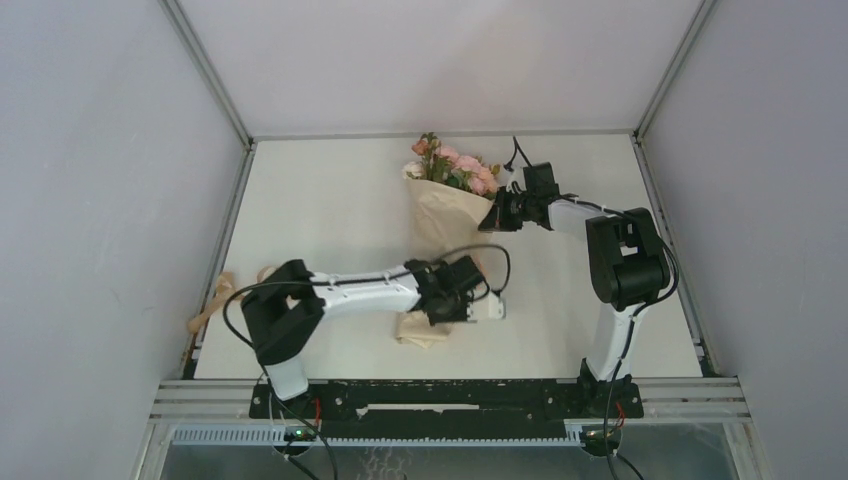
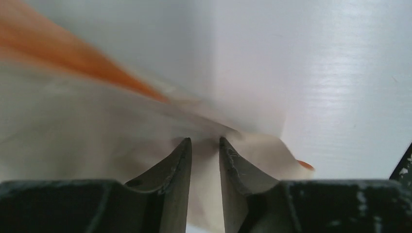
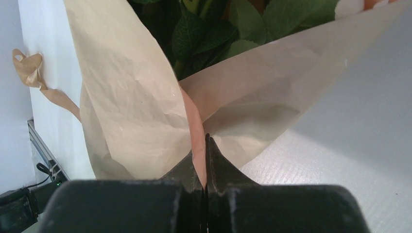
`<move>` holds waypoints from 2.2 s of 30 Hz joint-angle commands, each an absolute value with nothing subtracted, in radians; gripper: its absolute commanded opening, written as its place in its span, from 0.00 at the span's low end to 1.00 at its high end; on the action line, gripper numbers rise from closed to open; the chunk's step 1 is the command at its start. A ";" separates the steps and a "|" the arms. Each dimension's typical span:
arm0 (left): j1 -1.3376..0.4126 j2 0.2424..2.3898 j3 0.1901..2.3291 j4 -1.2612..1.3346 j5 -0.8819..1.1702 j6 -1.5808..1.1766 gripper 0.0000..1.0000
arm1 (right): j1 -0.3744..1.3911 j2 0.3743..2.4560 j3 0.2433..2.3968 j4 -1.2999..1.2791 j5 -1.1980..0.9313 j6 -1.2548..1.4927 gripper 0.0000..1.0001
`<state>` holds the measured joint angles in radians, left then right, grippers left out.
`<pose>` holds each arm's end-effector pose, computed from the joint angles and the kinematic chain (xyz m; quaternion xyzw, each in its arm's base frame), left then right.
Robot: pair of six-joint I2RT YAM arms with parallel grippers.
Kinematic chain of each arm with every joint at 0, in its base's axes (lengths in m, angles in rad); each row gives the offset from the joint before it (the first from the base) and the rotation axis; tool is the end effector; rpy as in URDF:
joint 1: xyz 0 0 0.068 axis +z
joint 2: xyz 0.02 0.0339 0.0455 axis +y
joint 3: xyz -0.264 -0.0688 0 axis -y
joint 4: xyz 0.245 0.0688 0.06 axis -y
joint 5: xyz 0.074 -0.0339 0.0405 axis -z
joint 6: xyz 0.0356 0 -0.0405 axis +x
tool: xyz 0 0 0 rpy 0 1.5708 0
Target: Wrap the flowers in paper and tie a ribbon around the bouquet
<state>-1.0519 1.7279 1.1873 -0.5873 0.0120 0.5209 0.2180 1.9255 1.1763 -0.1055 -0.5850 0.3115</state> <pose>0.1728 -0.3035 0.2006 0.6914 0.6882 -0.0633 0.2104 0.3863 0.1057 0.1599 -0.0590 0.9005 0.3485 0.2532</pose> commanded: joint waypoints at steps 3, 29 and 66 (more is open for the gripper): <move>-1.163 1.836 1.099 -0.477 -0.121 0.583 0.33 | 0.199 1.899 1.163 -0.019 -0.577 0.332 0.00; -1.088 1.901 1.108 -0.494 0.037 0.563 0.32 | 0.290 1.518 0.996 -0.190 -0.271 0.383 0.85; -0.861 1.550 1.306 -1.024 0.411 0.705 0.81 | 0.264 1.904 0.717 0.589 -0.632 0.876 0.00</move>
